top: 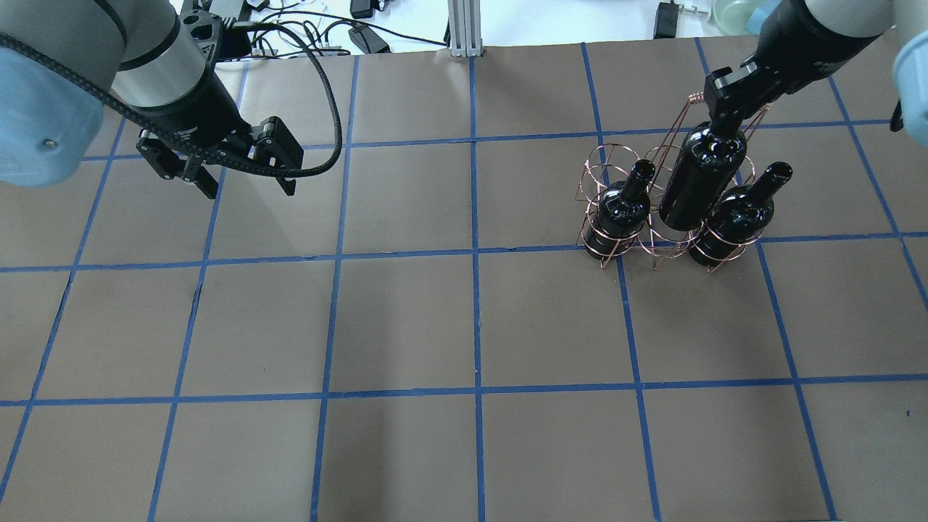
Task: Place wine into wine basket
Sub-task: 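Tilt the held bottle and lower it into the empty rack slot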
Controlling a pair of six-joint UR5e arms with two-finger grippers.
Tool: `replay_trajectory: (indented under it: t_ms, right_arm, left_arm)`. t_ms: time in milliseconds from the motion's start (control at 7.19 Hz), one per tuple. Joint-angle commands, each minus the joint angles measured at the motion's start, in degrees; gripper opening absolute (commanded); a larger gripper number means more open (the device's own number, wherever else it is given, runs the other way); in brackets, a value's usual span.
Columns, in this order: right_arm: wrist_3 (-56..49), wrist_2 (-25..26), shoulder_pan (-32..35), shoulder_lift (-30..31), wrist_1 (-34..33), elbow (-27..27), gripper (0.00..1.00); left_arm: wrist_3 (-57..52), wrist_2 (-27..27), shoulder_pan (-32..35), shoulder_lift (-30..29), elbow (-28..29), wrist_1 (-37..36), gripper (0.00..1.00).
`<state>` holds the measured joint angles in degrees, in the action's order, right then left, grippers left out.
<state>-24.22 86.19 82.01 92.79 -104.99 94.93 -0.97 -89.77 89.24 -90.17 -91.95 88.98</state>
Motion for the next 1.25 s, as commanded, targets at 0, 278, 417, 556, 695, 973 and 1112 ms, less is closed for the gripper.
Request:
replay_trajectory:
  t_ms: [0, 278, 417, 556, 695, 973, 1112]
  right_arm:
    - [-0.04, -0.14, 0.08, -0.59, -0.22, 0.08, 0.0]
    - [-0.04, -0.23, 0.0, -1.3, -0.31, 0.08, 0.0]
    - [-0.04, -0.23, 0.0, -1.56, -0.57, 0.08, 0.0]
    - [-0.04, -0.23, 0.08, -1.91, -0.57, 0.08, 0.0]
    - [-0.04, -0.23, 0.08, -2.35, -0.92, 0.08, 0.0]
    - [-0.04, -0.23, 0.08, -2.79, -1.18, 0.08, 0.0]
    - [-0.04, -0.23, 0.08, -2.79, -1.19, 0.17, 0.0]
  left_arm:
    - [0.0, -0.05, -0.11, -0.01, -0.07, 0.32, 1.0]
    - [0.0, -0.23, -0.11, -0.01, -0.07, 0.32, 1.0]
    - [0.0, -0.23, -0.11, -0.01, -0.07, 0.32, 1.0]
    - [0.0, -0.23, -0.2, -0.01, -0.07, 0.23, 1.0]
    - [0.0, -0.32, -0.2, -0.01, -0.07, 0.32, 1.0]
    - [0.0, -0.32, -0.29, -0.01, -0.07, 0.32, 1.0]
    - [0.0, -0.32, -0.29, -0.01, -0.07, 0.32, 1.0]
